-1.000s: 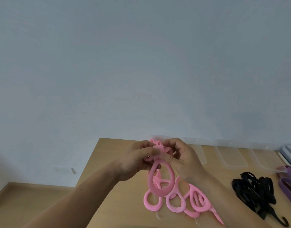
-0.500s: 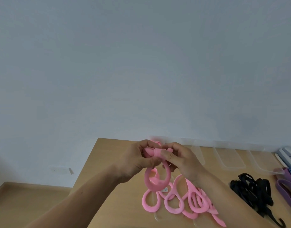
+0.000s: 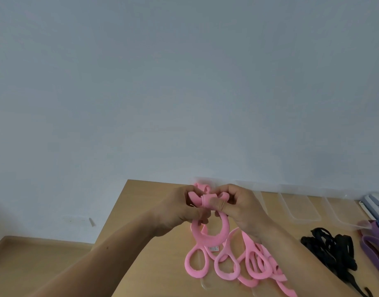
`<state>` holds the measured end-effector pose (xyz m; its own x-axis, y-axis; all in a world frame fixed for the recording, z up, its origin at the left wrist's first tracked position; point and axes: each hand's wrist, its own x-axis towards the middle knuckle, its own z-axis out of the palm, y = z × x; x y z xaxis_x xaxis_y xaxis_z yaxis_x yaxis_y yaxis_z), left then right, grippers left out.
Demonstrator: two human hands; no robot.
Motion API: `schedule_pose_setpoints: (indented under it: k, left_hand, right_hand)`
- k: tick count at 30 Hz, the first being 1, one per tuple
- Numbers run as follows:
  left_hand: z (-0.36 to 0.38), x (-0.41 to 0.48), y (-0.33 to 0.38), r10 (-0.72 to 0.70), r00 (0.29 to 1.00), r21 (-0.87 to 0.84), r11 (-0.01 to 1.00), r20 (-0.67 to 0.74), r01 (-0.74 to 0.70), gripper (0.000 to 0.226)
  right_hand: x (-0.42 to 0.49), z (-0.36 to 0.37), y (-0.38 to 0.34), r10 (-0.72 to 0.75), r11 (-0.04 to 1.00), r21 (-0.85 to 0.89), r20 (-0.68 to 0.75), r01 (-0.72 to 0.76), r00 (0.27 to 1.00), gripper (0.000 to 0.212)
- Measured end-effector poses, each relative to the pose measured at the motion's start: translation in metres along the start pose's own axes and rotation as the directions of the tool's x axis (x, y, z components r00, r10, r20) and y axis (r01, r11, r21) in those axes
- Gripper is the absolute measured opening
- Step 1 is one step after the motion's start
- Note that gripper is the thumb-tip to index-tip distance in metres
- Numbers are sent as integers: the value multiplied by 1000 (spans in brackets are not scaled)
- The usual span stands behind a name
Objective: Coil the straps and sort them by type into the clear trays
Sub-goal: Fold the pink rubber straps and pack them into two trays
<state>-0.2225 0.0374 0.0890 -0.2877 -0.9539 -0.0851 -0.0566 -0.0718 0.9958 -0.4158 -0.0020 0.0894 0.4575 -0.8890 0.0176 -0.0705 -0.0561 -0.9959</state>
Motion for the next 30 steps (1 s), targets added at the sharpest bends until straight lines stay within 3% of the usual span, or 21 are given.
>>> schedule_pose_setpoints:
  k: [6, 10, 13, 16, 21, 25, 30]
  left_hand:
    - [-1, -4, 3, -129, 992, -211, 969, 5, 127, 27]
    - [-2, -4, 3, -127, 992, -192, 974, -20, 120, 15]
    - [-6, -3, 1, -112, 990, -162, 982, -85, 97, 31]
    - [-6, -4, -2, -71, 990, -114, 992, -123, 57, 42]
    - [0, -3, -5, 55, 984, 41, 998, -172, -48, 34]
    - [4, -2, -4, 135, 976, 149, 983, -171, -110, 26]
    - [10, -4, -5, 243, 942, 355, 923, -233, -150, 28]
  right_hand:
    - [0, 3, 7, -62, 994, -90, -19, 60, 998, 36]
    - [0, 8, 10, -90, 983, -158, 9, 90, 996, 40]
    - [0, 7, 11, -95, 977, -190, 20, 97, 995, 41]
    - [1, 3, 8, -77, 981, -176, 45, 84, 996, 34]
    - [4, 2, 2, 7, 988, -157, 14, -5, 1000, 14]
    - [2, 5, 1, 73, 985, -161, 36, -67, 997, 25]
    - [2, 5, 3, 77, 995, -63, 16, -76, 997, 16]
